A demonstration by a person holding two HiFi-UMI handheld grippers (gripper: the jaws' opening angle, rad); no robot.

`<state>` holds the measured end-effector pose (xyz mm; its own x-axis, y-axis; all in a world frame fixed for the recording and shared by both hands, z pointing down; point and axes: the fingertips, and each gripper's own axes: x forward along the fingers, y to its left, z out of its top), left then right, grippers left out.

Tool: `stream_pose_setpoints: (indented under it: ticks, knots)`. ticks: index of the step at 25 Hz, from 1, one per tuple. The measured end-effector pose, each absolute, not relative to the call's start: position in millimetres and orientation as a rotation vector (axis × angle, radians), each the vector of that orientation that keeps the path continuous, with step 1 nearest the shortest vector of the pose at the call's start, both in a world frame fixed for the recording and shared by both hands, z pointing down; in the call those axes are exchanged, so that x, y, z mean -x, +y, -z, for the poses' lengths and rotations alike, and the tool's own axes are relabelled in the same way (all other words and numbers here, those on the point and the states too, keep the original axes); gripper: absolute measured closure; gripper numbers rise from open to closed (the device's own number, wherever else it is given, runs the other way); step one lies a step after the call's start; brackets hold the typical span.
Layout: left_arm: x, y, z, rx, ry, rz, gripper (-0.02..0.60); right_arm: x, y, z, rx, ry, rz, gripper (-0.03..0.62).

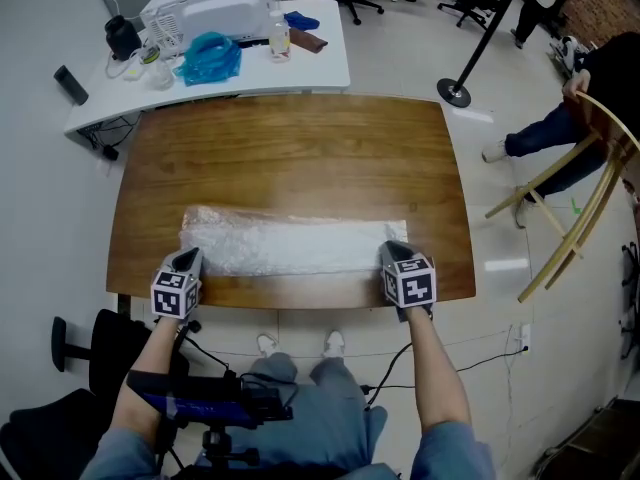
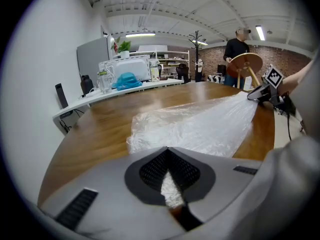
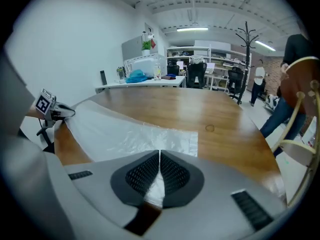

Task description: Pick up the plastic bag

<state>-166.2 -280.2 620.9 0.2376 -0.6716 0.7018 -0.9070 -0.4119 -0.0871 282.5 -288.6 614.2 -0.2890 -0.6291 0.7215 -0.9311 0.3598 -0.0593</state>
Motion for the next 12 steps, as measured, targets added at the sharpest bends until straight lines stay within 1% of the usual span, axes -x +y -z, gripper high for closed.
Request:
stream_pose_setpoints:
  ticks: [7, 12]
  knots:
    - [165.2, -280.0, -622.3, -2.180, -1.454, -0.968, 0.571, -283.5, -288.1, -615.1, -1.346, -2.013, -0.613, 0.592]
    - [166.4, -282.4, -610.5, -2.174, -1.505, -0.887, 0.571, -285.8, -288.5, -608.7, -1.390, -2.022, -0.584, 0.592]
